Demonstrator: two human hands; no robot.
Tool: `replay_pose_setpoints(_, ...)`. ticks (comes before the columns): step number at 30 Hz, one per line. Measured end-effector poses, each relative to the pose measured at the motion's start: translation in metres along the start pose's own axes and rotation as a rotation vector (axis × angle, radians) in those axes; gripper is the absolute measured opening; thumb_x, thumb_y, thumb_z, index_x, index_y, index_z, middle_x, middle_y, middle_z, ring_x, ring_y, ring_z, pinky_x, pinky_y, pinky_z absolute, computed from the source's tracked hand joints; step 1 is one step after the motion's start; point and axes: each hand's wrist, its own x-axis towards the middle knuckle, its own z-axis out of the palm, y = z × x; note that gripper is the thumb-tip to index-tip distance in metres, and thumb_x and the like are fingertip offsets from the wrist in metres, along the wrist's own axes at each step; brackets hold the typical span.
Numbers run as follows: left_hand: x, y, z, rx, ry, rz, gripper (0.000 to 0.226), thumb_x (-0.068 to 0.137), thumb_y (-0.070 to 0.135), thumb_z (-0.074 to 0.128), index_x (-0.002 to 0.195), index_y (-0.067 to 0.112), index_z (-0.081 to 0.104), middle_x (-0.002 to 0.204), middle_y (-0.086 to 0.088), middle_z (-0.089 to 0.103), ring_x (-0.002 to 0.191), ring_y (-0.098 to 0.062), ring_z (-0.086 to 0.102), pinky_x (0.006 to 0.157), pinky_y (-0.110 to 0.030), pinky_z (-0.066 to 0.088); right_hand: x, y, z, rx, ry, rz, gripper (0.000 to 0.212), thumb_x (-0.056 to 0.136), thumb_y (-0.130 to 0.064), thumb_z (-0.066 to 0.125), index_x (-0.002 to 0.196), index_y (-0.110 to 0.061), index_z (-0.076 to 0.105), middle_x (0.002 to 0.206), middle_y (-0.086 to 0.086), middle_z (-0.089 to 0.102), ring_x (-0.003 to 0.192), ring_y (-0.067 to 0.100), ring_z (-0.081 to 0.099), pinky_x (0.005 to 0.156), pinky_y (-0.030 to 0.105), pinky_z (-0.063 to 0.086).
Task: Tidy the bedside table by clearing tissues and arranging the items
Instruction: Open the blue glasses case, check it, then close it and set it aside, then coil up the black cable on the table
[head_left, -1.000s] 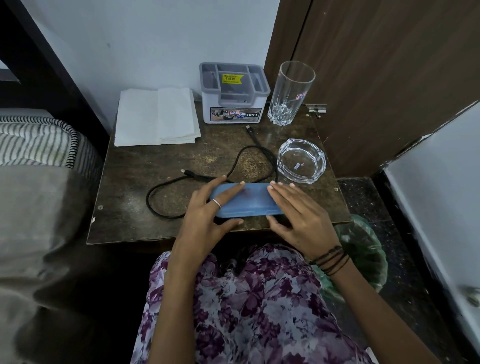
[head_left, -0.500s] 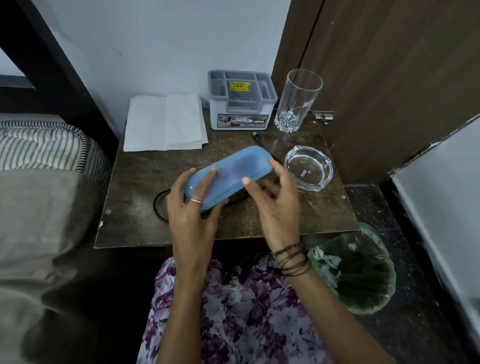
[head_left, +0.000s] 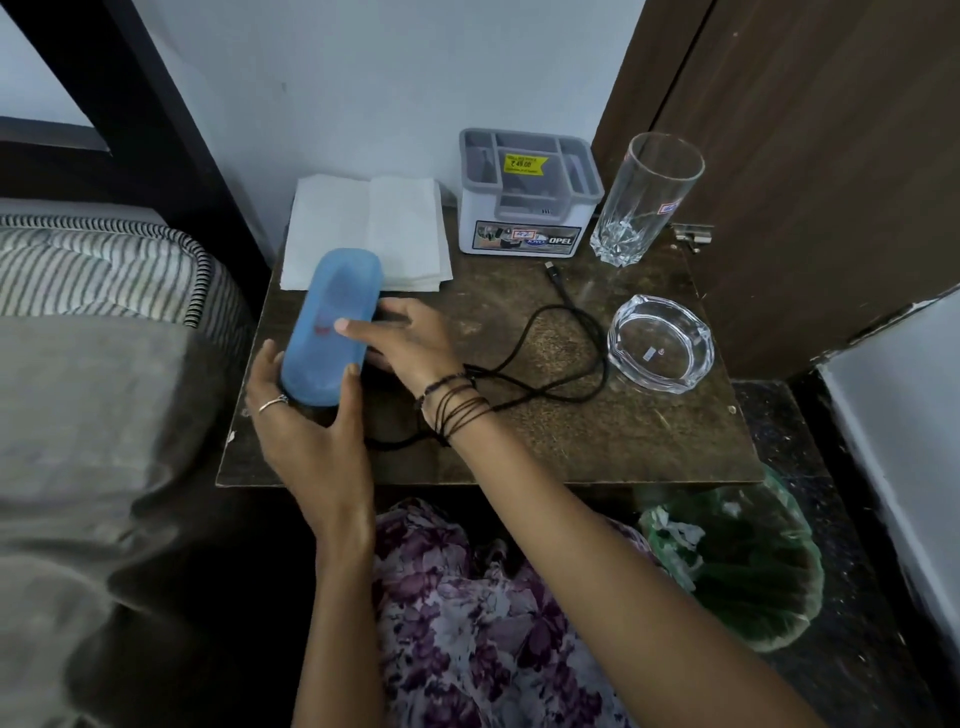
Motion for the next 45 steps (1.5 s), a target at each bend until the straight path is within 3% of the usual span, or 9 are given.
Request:
replay_pose_setpoints(5, 0.007, -0.003, -0.005, 0.102, 0.067, -0.015, 0.065, 0.077, 0.025, 0.072, 0.133, 0.016, 0.041, 0.128, -0.002, 0.056, 0.116, -0.011, 0.056, 0.098, -0.026, 0.047, 0.009, 0.010, 0.013, -0.179, 0.045, -0.012, 0.033, 0.073, -0.019, 0.076, 0.098, 0.001, 0.065, 0.100, 0.019, 0.070, 0.093, 0.032, 0.067, 0.085, 0.051, 0.053)
replay_pose_setpoints(9, 0.008, -0.002, -0.007, 0.181, 0.091, -0.012, 0.062, 0.078, 0.020, 0.071, 0.132, 0.010, 0.042, 0.129, -0.009, 0.052, 0.116, -0.015, 0.053, 0.097, -0.028, 0.046, 0.003, 0.012, 0.018, -0.318, 0.075, -0.061, 0.044, 0.071, -0.025, 0.078, 0.105, -0.003, 0.062, 0.098, 0.018, 0.070, 0.090, 0.030, 0.067, 0.081, 0.046, 0.055)
replay_pose_setpoints(17, -0.003, 0.010, -0.007, 0.347, 0.005, 0.097, 0.043, 0.085, 0.008, 0.059, 0.128, 0.006, 0.050, 0.140, -0.014, 0.041, 0.137, -0.024, 0.030, 0.110, -0.024, 0.025, -0.010, 0.001, -0.004, -0.497, 0.060, -0.190, 0.033, 0.078, -0.017, 0.073, 0.105, 0.000, 0.065, 0.096, 0.019, 0.072, 0.088, 0.029, 0.068, 0.085, 0.040, 0.053)
replay_pose_setpoints(23, -0.025, 0.028, 0.003, 0.326, -0.164, 0.276, 0.021, 0.085, 0.006, 0.061, 0.104, 0.012, 0.065, 0.106, -0.003, 0.059, 0.105, -0.012, 0.050, 0.087, 0.004, 0.027, -0.032, -0.008, -0.089, -0.581, 0.195, -0.278, 0.012, 0.082, -0.012, 0.065, 0.091, -0.012, 0.073, 0.077, 0.004, 0.071, 0.067, 0.014, 0.065, 0.076, 0.044, 0.058)
replay_pose_setpoints(30, -0.046, 0.034, 0.024, 0.333, -0.321, 0.247, 0.013, 0.086, 0.016, 0.062, 0.097, 0.014, 0.068, 0.096, 0.002, 0.065, 0.093, -0.019, 0.055, 0.072, -0.018, 0.038, -0.049, -0.014, -0.147, -0.848, 0.363, -0.288, 0.013, 0.085, -0.018, 0.065, 0.093, -0.022, 0.073, 0.085, 0.000, 0.074, 0.078, 0.014, 0.068, 0.075, 0.039, 0.057)
replay_pose_setpoints(34, -0.044, 0.029, 0.029, 0.337, -0.320, 0.202, 0.012, 0.086, 0.016, 0.063, 0.096, 0.013, 0.069, 0.092, 0.002, 0.065, 0.089, -0.022, 0.059, 0.073, -0.021, 0.042, -0.043, -0.014, -0.137, -0.975, 0.277, -0.335, 0.014, 0.084, -0.019, 0.065, 0.093, -0.026, 0.072, 0.088, -0.005, 0.071, 0.069, 0.004, 0.061, 0.067, 0.028, 0.052)
replay_pose_setpoints(39, -0.039, 0.027, 0.034, 0.315, -0.367, 0.138, 0.009, 0.087, 0.019, 0.062, 0.093, 0.018, 0.069, 0.088, 0.005, 0.065, 0.084, -0.019, 0.062, 0.071, -0.027, 0.048, -0.028, -0.008, -0.123, -1.235, 0.176, -0.384, 0.024, 0.086, -0.010, 0.061, 0.103, -0.026, 0.069, 0.094, 0.001, 0.057, 0.087, 0.018, 0.058, 0.068, 0.027, 0.045)
replay_pose_setpoints(43, -0.031, 0.037, 0.040, 0.320, -0.351, 0.239, 0.013, 0.086, 0.018, 0.064, 0.096, 0.014, 0.071, 0.090, 0.004, 0.064, 0.085, -0.020, 0.060, 0.076, -0.032, 0.049, -0.027, -0.013, -0.126, -1.201, 0.218, -0.472, 0.011, 0.084, -0.015, 0.065, 0.091, -0.022, 0.071, 0.087, -0.001, 0.046, 0.081, 0.012, 0.046, 0.063, 0.026, 0.038)
replay_pose_setpoints(45, -0.023, 0.047, 0.050, 0.372, -0.356, 0.360, 0.020, 0.086, 0.015, 0.063, 0.106, 0.014, 0.069, 0.097, 0.003, 0.062, 0.095, -0.017, 0.056, 0.079, -0.020, 0.043, -0.028, -0.020, -0.130, -1.150, 0.249, -0.543, 0.010, 0.083, -0.016, 0.067, 0.090, -0.021, 0.072, 0.085, -0.001, 0.045, 0.079, 0.010, 0.043, 0.062, 0.026, 0.038)
